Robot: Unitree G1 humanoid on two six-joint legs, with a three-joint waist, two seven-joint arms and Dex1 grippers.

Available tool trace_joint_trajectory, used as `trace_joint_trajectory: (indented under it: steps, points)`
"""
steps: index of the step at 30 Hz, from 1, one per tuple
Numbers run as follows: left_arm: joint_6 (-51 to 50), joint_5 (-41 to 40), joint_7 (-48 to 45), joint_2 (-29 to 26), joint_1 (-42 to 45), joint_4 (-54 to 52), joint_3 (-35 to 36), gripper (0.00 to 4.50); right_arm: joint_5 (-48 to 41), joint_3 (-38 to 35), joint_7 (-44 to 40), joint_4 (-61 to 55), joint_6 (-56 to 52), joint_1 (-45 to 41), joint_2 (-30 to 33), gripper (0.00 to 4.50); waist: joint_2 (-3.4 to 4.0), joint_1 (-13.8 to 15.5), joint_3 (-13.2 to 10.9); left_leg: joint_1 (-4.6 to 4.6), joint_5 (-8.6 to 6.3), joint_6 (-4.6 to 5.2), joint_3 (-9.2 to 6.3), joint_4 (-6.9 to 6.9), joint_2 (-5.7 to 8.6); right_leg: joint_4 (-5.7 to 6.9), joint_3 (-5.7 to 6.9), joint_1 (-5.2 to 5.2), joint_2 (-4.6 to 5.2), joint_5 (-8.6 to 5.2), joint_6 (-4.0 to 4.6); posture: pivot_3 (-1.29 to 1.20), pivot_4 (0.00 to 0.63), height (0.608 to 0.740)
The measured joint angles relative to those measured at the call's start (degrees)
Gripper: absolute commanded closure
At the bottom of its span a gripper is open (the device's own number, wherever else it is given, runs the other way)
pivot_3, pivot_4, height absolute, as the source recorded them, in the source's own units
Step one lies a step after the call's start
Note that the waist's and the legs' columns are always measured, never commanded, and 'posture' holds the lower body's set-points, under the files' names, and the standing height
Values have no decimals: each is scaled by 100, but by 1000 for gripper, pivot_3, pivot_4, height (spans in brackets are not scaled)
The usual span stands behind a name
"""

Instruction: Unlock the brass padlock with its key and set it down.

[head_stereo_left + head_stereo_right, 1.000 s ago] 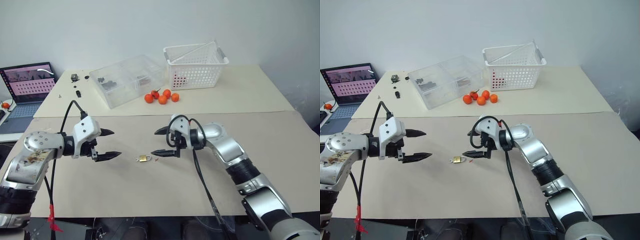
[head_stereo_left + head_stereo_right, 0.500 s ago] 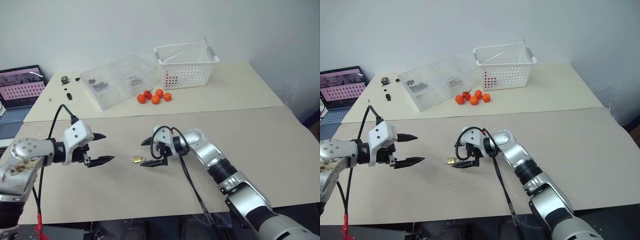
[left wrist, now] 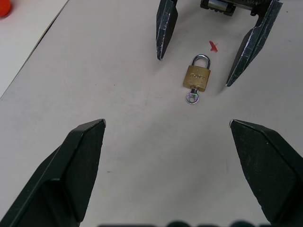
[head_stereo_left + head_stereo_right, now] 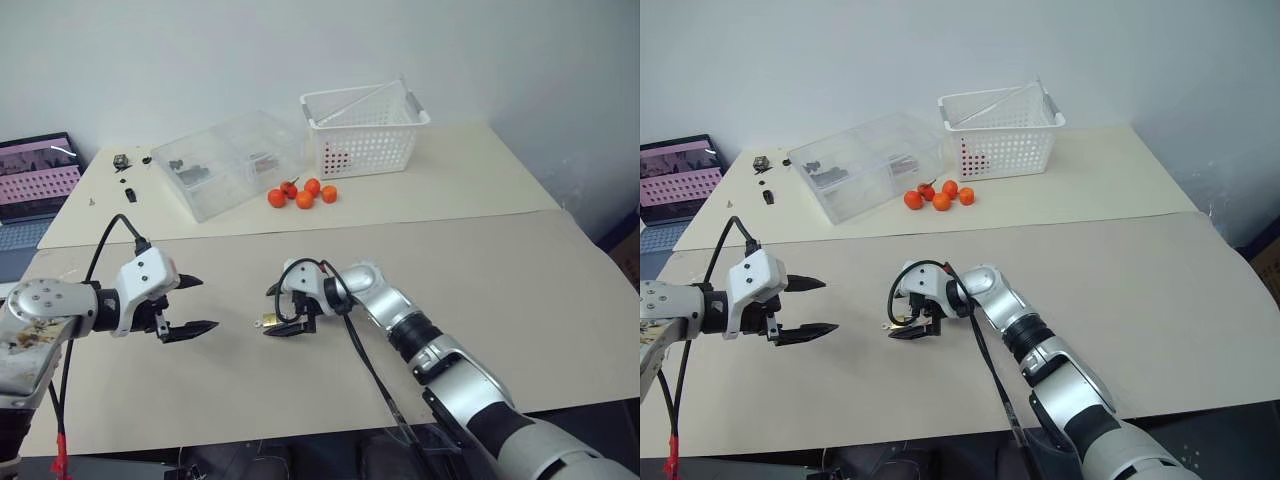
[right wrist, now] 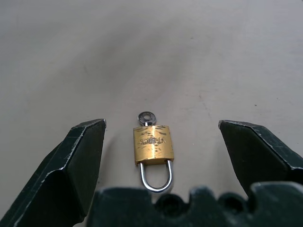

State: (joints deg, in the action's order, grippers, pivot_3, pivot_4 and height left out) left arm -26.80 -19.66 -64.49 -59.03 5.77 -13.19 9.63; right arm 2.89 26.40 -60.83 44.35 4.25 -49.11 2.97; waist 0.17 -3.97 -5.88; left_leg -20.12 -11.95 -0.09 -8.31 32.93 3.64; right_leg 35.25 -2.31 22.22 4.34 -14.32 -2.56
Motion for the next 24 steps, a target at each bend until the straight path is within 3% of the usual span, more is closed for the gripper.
trace_joint_trajectory:
  steps: [8,11,19,24]
  points:
    - [34,33,-2,-11,-1,34,0,13,213,-23,42,550,371,-15,-55,0,0,-6,0,2,-1,-1,10,0,-5,2,-4,1,-3,0,0,0,150,740]
    - [34,33,3,-11,-4,34,0,0,264,-34,52,587,437,-15,-89,688,0,-6,0,10,-2,-2,20,0,-10,6,-5,1,-3,0,0,0,150,740]
    - [34,31,12,-8,-2,40,-1,0,366,-36,97,607,460,-6,-202,3489,0,-4,0,25,-5,-7,47,-1,-22,11,-6,0,-5,0,0,0,150,740]
    - [46,31,11,25,55,54,-49,0,415,-28,90,441,459,65,-152,3568,-1,-2,0,27,-7,-10,52,-1,-24,13,-7,0,-5,0,0,0,150,740]
